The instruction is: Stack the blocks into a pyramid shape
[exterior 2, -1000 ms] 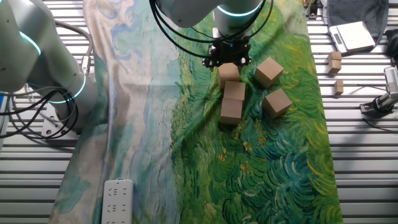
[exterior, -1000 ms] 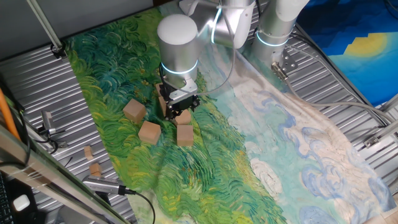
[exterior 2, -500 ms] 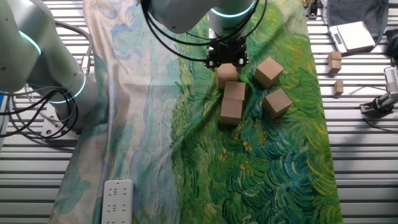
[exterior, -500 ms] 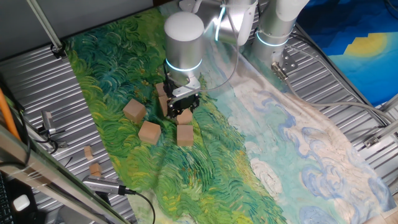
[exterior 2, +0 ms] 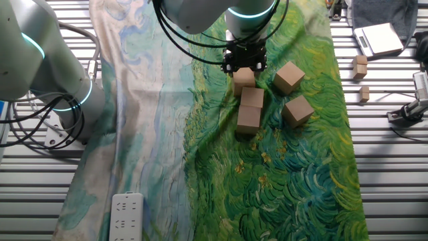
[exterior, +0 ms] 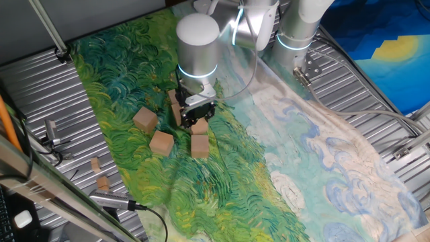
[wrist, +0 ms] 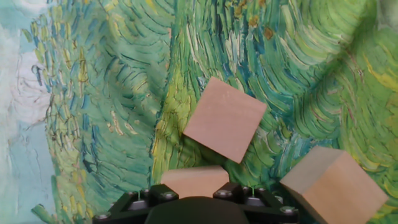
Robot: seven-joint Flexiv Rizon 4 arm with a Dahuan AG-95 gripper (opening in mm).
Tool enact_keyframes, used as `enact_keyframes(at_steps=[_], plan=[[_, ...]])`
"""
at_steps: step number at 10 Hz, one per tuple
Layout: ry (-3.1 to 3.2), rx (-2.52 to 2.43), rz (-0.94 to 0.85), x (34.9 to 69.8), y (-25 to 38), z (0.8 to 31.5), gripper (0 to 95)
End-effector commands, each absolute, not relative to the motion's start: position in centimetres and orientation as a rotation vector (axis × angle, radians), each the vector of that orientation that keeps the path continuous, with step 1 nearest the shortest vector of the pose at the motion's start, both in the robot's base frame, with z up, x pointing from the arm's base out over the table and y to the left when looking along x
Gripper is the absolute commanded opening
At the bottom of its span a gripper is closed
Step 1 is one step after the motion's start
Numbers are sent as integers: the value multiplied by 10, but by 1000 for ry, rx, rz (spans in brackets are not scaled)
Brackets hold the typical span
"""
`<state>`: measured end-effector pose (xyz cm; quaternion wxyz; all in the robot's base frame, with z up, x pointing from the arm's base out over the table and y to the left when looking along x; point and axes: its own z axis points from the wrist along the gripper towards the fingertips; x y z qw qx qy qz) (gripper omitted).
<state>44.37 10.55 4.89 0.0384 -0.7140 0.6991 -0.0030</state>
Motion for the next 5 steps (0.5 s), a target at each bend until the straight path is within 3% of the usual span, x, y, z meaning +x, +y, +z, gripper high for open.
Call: enact_keyframes(at_steps=[1, 5], plan=[[2146, -2199, -10, 447, 105, 53, 0], [2172, -2193, 20, 453, 102, 60, 0]])
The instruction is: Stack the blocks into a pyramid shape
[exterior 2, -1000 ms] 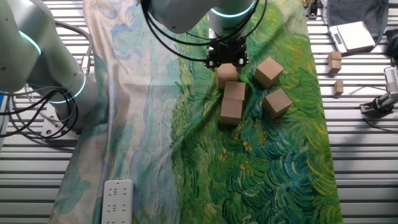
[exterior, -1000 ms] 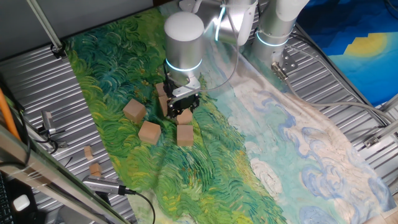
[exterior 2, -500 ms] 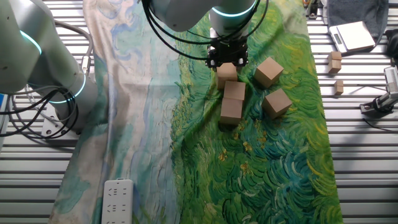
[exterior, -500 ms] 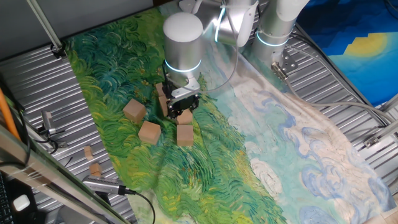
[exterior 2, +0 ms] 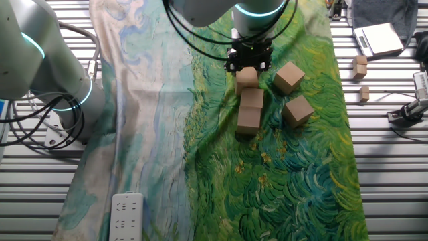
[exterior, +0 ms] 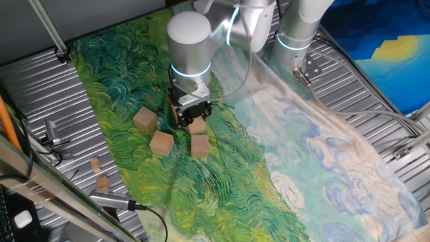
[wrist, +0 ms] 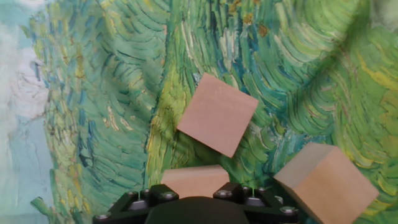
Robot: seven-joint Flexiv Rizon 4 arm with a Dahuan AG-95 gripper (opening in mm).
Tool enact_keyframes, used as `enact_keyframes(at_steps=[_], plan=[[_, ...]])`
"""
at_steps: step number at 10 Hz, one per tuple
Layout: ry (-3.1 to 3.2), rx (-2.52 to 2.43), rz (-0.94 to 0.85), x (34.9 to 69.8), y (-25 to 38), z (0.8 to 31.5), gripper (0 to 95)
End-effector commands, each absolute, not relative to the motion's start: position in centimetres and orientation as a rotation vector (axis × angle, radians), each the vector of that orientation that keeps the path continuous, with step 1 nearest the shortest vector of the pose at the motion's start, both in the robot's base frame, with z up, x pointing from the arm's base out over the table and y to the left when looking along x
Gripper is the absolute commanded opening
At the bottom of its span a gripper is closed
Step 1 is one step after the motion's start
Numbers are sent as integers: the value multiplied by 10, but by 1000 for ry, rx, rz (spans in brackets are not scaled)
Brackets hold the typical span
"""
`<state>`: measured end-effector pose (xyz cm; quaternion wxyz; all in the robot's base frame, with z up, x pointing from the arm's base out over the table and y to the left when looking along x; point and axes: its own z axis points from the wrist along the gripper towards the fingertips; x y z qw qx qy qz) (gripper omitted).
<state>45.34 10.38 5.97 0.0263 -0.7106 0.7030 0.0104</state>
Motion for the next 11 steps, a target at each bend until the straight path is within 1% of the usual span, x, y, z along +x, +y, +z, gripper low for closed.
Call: enact_keyframes(at_steps=[1, 7, 11], plan=[[2173, -2194, 15, 454, 102, 61, 0], [2198, -2144, -22, 459, 103, 65, 0], [2194, -2148, -31, 464, 104, 61, 0]])
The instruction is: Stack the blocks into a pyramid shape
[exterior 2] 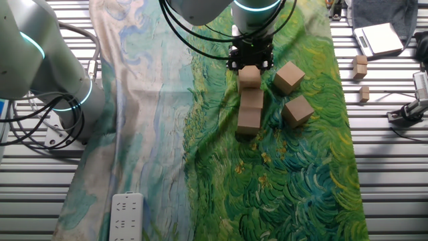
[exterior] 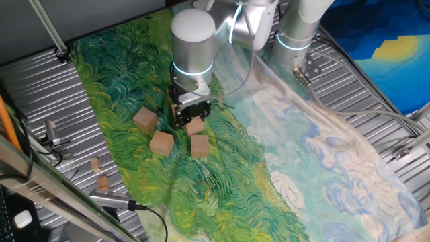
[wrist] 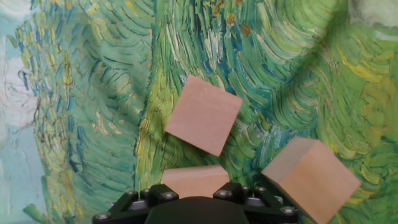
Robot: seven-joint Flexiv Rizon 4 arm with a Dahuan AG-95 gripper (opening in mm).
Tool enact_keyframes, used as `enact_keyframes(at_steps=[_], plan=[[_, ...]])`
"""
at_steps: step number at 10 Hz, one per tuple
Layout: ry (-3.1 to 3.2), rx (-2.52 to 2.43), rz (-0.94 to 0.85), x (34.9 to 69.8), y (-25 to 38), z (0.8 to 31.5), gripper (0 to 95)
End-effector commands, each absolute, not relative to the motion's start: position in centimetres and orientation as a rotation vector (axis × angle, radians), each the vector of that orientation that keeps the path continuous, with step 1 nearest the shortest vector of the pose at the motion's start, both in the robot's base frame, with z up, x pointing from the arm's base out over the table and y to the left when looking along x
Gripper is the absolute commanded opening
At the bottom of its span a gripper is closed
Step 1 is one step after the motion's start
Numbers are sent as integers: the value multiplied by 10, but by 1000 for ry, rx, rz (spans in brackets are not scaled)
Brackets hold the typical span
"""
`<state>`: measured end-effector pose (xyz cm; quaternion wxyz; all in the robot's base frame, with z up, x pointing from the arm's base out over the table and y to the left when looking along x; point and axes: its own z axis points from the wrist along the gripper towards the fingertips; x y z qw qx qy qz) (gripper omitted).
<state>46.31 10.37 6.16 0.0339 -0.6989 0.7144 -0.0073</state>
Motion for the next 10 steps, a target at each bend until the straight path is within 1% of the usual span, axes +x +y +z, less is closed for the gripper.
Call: enact_keyframes(at_steps=[1, 7, 10], plan=[[2191, -2150, -33, 466, 104, 61, 0], [2187, -2146, -45, 471, 98, 60, 0], [2171, -2143, -89, 471, 94, 61, 0]])
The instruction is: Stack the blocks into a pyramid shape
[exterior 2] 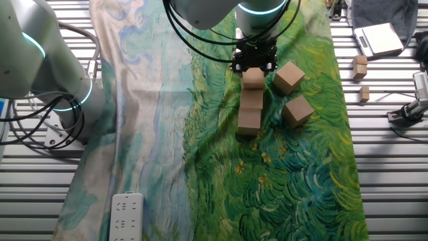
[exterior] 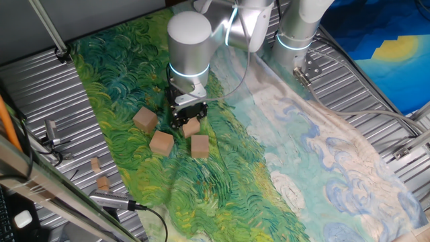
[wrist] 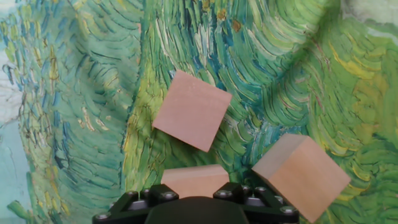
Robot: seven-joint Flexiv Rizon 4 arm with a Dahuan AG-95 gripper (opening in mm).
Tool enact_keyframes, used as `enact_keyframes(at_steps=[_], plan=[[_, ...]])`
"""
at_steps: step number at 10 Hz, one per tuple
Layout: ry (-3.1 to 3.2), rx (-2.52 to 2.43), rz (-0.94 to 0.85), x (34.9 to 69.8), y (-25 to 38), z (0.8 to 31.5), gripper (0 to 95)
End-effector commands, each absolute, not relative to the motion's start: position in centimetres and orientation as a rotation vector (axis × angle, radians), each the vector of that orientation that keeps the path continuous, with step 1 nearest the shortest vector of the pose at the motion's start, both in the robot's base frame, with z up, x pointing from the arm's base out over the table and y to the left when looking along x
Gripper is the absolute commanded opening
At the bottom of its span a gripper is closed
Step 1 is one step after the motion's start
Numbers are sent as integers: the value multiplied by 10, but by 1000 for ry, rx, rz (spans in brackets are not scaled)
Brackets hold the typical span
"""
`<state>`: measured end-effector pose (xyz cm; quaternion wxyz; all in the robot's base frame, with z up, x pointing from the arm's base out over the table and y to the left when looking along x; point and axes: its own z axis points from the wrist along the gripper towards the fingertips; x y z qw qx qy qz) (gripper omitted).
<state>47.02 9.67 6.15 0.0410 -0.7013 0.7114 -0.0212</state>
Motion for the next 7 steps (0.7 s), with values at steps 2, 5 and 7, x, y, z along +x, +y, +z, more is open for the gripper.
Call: enact_keyframes(at_steps=[2, 5, 7], plan=[[2164, -2143, -90, 471, 90, 59, 0], [2179, -2125, -81, 471, 89, 58, 0], [2178, -2129, -84, 469, 88, 57, 0]])
